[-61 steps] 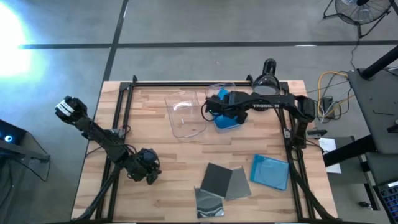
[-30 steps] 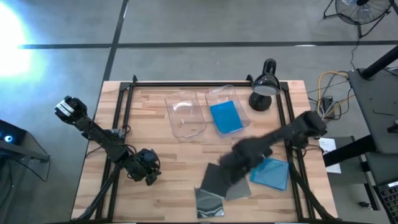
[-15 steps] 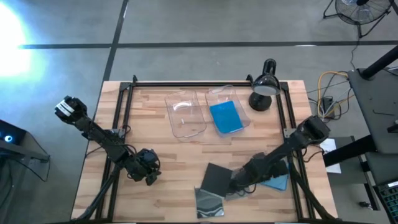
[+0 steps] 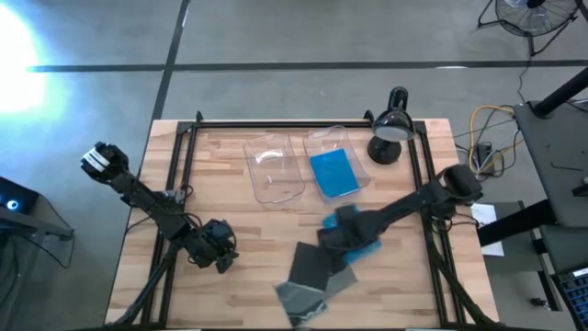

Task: Pick & place jewel cases by type
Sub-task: Put the blue CD case into the right transparent bin

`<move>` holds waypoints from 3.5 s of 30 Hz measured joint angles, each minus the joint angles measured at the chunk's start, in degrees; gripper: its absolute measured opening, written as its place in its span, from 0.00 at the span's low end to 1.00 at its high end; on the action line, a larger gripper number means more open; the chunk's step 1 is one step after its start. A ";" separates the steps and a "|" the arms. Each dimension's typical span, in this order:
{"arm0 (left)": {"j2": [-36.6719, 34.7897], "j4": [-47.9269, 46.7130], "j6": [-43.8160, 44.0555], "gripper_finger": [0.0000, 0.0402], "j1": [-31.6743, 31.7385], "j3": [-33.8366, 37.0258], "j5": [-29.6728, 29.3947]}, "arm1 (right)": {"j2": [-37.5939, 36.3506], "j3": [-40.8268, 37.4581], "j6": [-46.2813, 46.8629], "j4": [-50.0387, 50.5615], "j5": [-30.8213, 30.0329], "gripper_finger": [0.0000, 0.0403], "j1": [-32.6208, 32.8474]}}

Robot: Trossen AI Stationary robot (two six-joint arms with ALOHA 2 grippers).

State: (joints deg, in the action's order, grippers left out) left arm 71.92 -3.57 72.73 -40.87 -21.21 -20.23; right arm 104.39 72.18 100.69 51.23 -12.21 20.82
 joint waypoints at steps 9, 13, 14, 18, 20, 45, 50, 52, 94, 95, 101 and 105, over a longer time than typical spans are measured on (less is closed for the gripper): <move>0.07 7.17 2.88 0.42 5.60 -0.09 0.41 | -1.35 6.49 1.03 22.53 -3.01 0.30 -1.14; 0.10 13.13 -0.20 0.42 13.66 -0.91 3.46 | -6.11 -1.35 4.78 19.50 3.29 0.30 -1.16; 0.11 13.46 -1.76 0.42 15.86 -1.61 4.17 | -7.81 -4.02 7.10 16.98 4.17 0.30 -1.12; 0.11 13.47 -10.39 0.42 22.45 -5.23 9.32 | -14.72 -14.22 15.46 7.27 2.91 0.29 -0.96; 0.27 13.48 -14.75 0.42 23.89 -7.23 11.40 | -17.94 -18.31 15.60 3.17 0.47 0.29 -1.25; 33.52 3.95 -48.98 0.42 31.82 -40.39 17.11 | -23.43 -34.14 -10.55 -20.32 -4.14 0.61 -7.91; 36.53 3.79 -48.97 0.42 34.55 -43.05 18.69 | -23.32 -39.53 -17.59 -35.43 -0.36 0.61 -11.42; 37.60 3.94 -48.63 0.42 35.27 -44.23 19.77 | -23.36 -40.44 -18.41 -36.90 -0.12 0.61 -12.60; 41.62 -0.48 -47.11 0.42 37.19 -46.95 20.36 | -23.82 -14.78 -45.38 -16.27 10.30 0.50 -17.47; 41.62 -0.37 -47.10 0.42 37.29 -46.96 20.36 | -23.73 -14.57 -45.33 -16.26 10.52 0.48 -17.47; 41.62 -0.53 -46.05 0.42 37.51 -47.45 20.15 | -23.29 -17.03 -39.74 -5.48 8.33 0.44 -17.45; 41.62 -0.61 -45.30 0.42 37.24 -47.76 20.61 | -23.29 -24.15 -39.00 -8.78 12.81 0.44 -17.83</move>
State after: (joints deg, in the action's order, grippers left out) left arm 113.54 -4.19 27.43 -3.62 -68.97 0.38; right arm 81.10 48.03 61.69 42.45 0.60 2.99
